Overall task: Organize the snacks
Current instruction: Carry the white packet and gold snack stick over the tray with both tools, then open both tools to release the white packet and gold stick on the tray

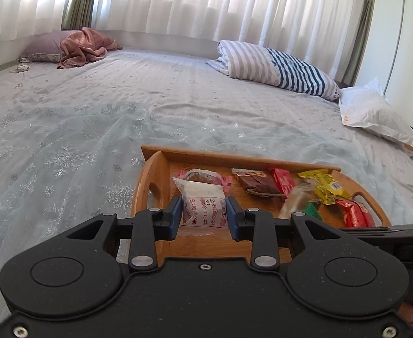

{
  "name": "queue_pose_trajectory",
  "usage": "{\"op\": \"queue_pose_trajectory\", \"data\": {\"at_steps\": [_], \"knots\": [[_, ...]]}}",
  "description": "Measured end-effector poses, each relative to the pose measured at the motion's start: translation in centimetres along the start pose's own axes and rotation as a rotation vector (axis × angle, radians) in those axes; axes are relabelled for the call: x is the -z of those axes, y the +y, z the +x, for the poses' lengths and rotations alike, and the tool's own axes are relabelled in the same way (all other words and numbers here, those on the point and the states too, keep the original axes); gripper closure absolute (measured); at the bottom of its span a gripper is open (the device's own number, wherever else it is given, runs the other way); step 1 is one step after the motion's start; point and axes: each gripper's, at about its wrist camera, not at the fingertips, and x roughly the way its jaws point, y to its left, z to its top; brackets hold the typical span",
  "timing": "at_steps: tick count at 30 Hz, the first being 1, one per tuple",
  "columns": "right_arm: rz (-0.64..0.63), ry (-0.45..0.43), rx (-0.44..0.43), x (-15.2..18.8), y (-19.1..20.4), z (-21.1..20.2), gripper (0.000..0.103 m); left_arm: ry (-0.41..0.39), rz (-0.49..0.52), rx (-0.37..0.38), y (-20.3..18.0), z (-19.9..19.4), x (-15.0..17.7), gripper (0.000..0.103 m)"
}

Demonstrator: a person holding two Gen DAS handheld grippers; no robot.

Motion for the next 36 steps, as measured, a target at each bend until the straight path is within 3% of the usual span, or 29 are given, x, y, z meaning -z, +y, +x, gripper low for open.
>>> {"op": "queue_pose_trajectory", "data": {"at_steps": [16,29,36], "knots": [[0.004,-0.008,0.046,-0.5,-0.4,0.9,0.085,0.052,0.026,-0.016,-0.6,3.5,0.3,0.071],[-0.021,-0.037,0.081,-0.2,-0.1,-0.1,0.078,0.064,0.043,-0.035,-0.9,4.3,0.6,0.071],[-0.054,-0.069,0.104,0.1,0.5,-1.0,0.075,0.042,0.069,-0.043,-1.4,3.2,0.5,0.049]]}}
